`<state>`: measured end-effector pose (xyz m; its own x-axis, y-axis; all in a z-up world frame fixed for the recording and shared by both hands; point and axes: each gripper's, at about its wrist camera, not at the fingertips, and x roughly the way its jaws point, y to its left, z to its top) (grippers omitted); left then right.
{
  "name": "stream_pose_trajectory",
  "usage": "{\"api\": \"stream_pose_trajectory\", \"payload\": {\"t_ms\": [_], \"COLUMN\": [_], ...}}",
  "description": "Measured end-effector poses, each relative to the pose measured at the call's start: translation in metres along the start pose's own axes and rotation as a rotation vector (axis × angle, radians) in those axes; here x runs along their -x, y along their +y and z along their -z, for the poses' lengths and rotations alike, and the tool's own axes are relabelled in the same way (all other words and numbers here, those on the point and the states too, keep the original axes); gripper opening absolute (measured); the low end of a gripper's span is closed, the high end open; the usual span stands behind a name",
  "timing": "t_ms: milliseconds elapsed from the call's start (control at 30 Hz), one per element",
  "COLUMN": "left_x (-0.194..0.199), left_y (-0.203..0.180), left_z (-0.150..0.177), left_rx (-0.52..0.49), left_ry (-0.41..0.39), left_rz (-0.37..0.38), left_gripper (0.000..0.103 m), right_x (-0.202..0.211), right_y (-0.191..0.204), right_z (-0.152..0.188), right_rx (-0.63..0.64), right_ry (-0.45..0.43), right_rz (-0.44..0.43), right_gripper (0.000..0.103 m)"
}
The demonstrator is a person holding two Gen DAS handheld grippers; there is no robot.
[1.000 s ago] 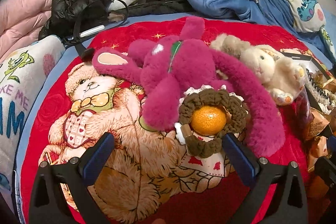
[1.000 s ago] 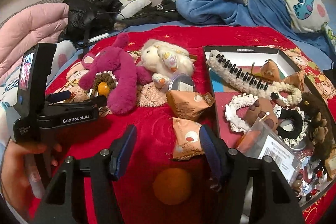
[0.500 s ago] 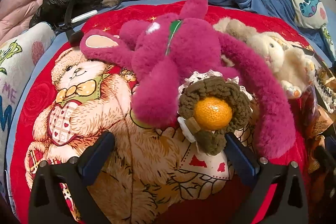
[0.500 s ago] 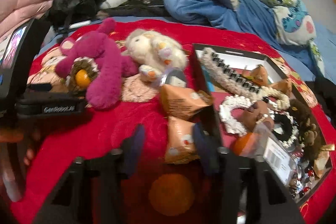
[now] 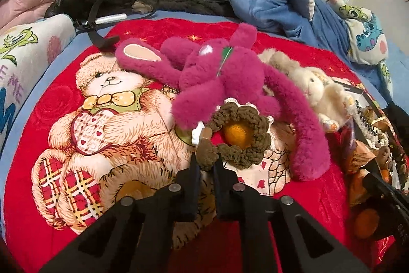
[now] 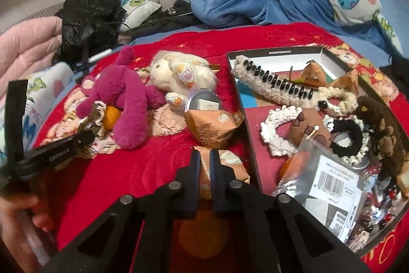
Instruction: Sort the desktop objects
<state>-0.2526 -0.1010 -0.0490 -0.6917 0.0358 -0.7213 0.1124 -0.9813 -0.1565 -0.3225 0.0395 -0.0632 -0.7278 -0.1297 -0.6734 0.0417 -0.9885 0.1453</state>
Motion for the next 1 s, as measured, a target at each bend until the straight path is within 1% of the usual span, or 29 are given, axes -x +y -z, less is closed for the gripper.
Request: {"api": "stream_pose_trajectory", "payload": {"t_ms": [33, 67, 200, 333, 433, 633, 867, 1000], "left_x": [0.002, 0.002, 0.015, 0.027, 0.035, 0.055, 0.067, 0.066], "left_y": [-0.001, -0.006, -0.008, -0.024, -0.032, -0.046, -0.068, -0.083], "left_z": [0.001, 0.002, 0.002, 0.003, 0.002, -0.001, 0.0, 0.004], "left_rx": [-0.003, -0.005, -0.011, -0.073, -0.087, -0.112, -0.151, -0.182], "left_ry": [-0.006, -0.01, -0.043, -0.079, -0.1, -0.139, -0.154, -0.15], "left_rz": [0.002, 0.002, 0.016, -0.007, 0.002, 0.032, 0.059, 0.064], "left_gripper": [0.009, 0.009, 0.008, 0.008, 0.008, 0.008, 0.008, 0.008], "right_x": [0.0, 0.0, 0.001, 0.005, 0.013, 0.025, 0.037, 0.048], "right_y": [0.0, 0.001, 0.005, 0.004, 0.0, -0.013, -0.029, -0.047], "right_z": [0.0, 0.001, 0.001, -0.001, -0.003, -0.007, -0.011, -0.012], "right_rx": [-0.005, -0.01, -0.017, -0.026, -0.049, -0.093, -0.137, -0.185], "right_ry": [0.002, 0.006, 0.012, 0.006, -0.009, -0.04, -0.072, -0.098], "right_rz": [-0.015, -0.029, -0.071, -0.101, -0.132, -0.162, -0.187, -0.216], "right_gripper": [0.003, 0.003, 0.001, 0.001, 0.001, 0.001, 0.002, 0.002]}}
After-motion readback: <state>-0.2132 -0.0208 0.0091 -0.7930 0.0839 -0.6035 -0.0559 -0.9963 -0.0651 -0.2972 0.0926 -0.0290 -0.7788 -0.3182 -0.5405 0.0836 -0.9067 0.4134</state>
